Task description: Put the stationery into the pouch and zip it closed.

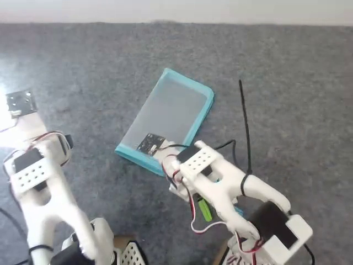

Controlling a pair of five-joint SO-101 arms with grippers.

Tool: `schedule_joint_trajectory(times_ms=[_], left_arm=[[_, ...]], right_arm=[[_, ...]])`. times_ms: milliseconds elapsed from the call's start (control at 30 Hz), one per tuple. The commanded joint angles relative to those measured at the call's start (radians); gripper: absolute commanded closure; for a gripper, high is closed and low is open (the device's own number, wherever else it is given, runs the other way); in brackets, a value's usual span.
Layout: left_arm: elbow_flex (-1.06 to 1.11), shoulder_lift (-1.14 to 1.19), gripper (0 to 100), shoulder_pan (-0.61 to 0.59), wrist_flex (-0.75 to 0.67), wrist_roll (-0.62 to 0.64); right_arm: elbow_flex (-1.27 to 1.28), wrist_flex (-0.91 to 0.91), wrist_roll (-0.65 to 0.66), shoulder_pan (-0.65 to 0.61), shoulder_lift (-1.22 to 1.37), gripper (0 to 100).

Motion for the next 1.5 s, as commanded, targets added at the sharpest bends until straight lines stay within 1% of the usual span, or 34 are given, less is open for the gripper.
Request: schedule_joint_trajectory(times_ms=[0, 33, 100, 233, 433, 533, 600, 667, 733, 867, 1033, 1100, 1200, 1233, 1467], left_arm=[[-0.042, 0.0, 77, 0.051, 0.008, -0.008], [-0.042, 0.0, 77, 0.063, 0.008, -0.008], [-0.048, -0.005, 77, 0.081, 0.009, -0.011], [-0.053, -0.005, 77, 0.114, 0.006, -0.011], [-0.073, -0.005, 77, 0.195, 0.014, -0.015], [-0.137, -0.005, 72, 0.235, 0.095, -0.072], [-0.2, -0.005, 68, 0.267, 0.169, -0.077], [-0.259, -0.005, 67, 0.298, 0.222, -0.08], [-0.295, -0.005, 67, 0.315, 0.245, -0.077], [-0.289, 0.006, 67, 0.311, 0.245, -0.075], [-0.228, 0.017, 67, 0.315, 0.221, -0.075], [-0.206, 0.014, 67, 0.311, 0.196, -0.078], [-0.186, 0.014, 67, 0.311, 0.184, -0.078], [-0.185, 0.014, 67, 0.311, 0.183, -0.078], [-0.18, 0.017, 67, 0.311, 0.183, -0.08]], right_arm=[[-0.038, -0.005, -0.035, 0.076, -0.015, 96.4], [-0.04, -0.004, -0.038, 0.094, -0.022, 98.9], [-0.057, 0.021, -0.038, 0.13, -0.05, 98.7], [-0.146, 0.137, -0.037, 0.199, -0.173, 99.1], [-0.327, 0.309, -0.035, 0.206, -0.377, 99.1], [-0.462, 0.407, -0.035, 0.22, -0.414, 99.1], [-0.546, 0.46, -0.035, 0.243, -0.409, 99.1], [-0.594, 0.498, -0.037, 0.259, -0.39, 99.1], [-0.594, 0.515, -0.037, 0.262, -0.374, 99.1], [-0.47, 0.495, -0.035, 0.263, -0.351, 99.1], [-0.238, 0.321, -0.037, 0.265, -0.312, 98.0], [-0.18, 0.28, -0.037, 0.266, -0.282, 93.2], [-0.158, 0.272, -0.035, 0.266, -0.237, 84.7], [-0.158, 0.272, -0.035, 0.266, -0.229, 83.5], [-0.157, 0.265, -0.02, 0.268, -0.209, 88.1]])
